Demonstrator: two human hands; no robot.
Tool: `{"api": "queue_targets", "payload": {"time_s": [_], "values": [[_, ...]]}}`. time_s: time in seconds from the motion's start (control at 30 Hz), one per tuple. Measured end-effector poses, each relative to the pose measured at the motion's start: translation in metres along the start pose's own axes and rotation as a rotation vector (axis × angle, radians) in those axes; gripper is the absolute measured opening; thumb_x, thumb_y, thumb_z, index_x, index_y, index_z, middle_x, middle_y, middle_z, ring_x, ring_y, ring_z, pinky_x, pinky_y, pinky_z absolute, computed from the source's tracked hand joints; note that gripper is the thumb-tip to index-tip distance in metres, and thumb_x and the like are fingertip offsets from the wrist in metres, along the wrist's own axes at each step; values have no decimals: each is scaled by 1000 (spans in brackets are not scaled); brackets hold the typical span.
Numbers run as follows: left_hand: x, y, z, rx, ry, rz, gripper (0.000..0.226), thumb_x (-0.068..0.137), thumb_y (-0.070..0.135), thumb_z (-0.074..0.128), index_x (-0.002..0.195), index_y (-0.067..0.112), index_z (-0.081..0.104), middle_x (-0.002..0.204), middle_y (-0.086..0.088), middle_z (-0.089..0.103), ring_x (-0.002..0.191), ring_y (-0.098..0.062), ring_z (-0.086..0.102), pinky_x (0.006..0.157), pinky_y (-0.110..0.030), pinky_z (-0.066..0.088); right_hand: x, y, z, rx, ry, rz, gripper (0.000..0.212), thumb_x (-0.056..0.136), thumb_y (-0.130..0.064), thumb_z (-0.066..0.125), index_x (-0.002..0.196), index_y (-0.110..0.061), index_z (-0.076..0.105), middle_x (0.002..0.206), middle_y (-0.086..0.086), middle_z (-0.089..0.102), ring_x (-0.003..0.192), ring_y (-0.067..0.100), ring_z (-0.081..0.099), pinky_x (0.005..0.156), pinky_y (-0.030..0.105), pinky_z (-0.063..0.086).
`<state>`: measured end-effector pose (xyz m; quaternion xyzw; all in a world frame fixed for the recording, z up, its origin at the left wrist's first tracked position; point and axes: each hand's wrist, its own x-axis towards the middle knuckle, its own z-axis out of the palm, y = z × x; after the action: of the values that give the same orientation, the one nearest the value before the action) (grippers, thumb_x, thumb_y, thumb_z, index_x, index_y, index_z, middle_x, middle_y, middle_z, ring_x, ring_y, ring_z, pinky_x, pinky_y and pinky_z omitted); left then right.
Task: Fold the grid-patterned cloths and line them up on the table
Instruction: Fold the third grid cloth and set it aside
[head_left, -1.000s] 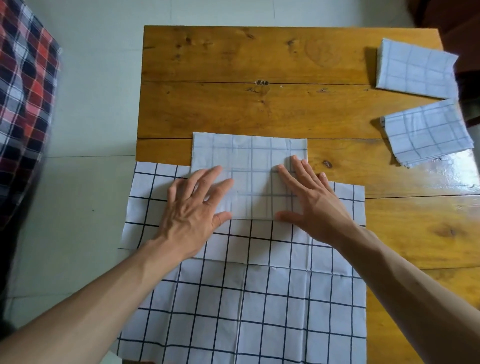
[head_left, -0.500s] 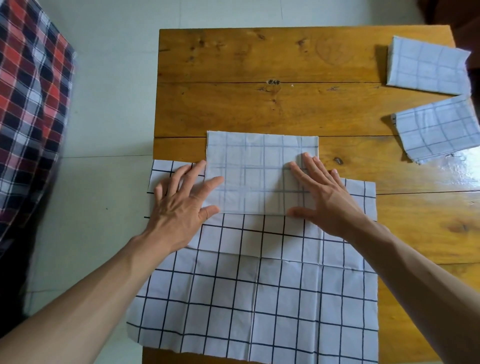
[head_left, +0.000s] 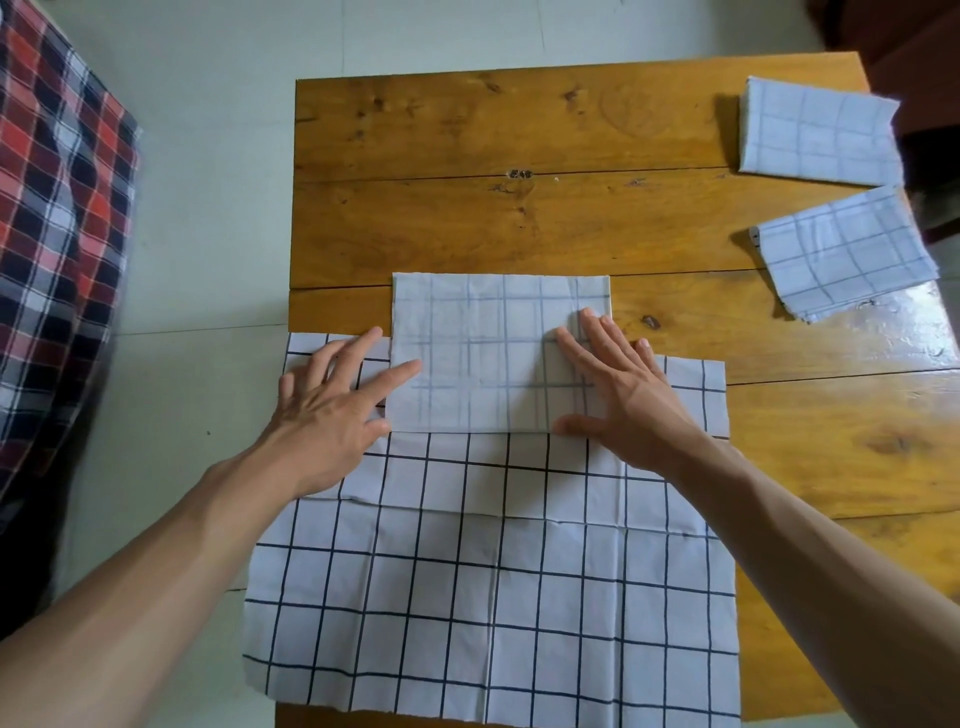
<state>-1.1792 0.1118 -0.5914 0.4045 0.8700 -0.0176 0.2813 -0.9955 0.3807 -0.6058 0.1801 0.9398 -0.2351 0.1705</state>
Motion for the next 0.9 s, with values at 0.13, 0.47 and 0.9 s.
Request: {"api": "queue_targets", "payload": {"time_s": [0.13,0.47,0.9], "values": [[1,14,-11,-28,-39,-43,84,90,1,46,150,51,15,163,12,-13,145,-13,-10,115,-45,11,0,0,0,-4,7,0,104,81,-56,67,153,-40,-6,161,-6,-20,148,12,-22,122,42,-8],[40,120,26,-170,458,157,46,81,43,72,118,17,63,138,-5,53,125,-27,48,100,-43,43,0,2,4,2,24,-12,102,82,-57,66,154,-38,-3,163,-6,-17,149,12,-19,123,43,-4],[45,111,32,-46,409,124,64,67,59,80,118,29,54,144,2,43,123,-24,43,88,-42,41,-1,-1,1,11,28,-9,101,82,-55,67,154,-38,-2,163,-5,-16,149,12,-18,122,41,-6]]}}
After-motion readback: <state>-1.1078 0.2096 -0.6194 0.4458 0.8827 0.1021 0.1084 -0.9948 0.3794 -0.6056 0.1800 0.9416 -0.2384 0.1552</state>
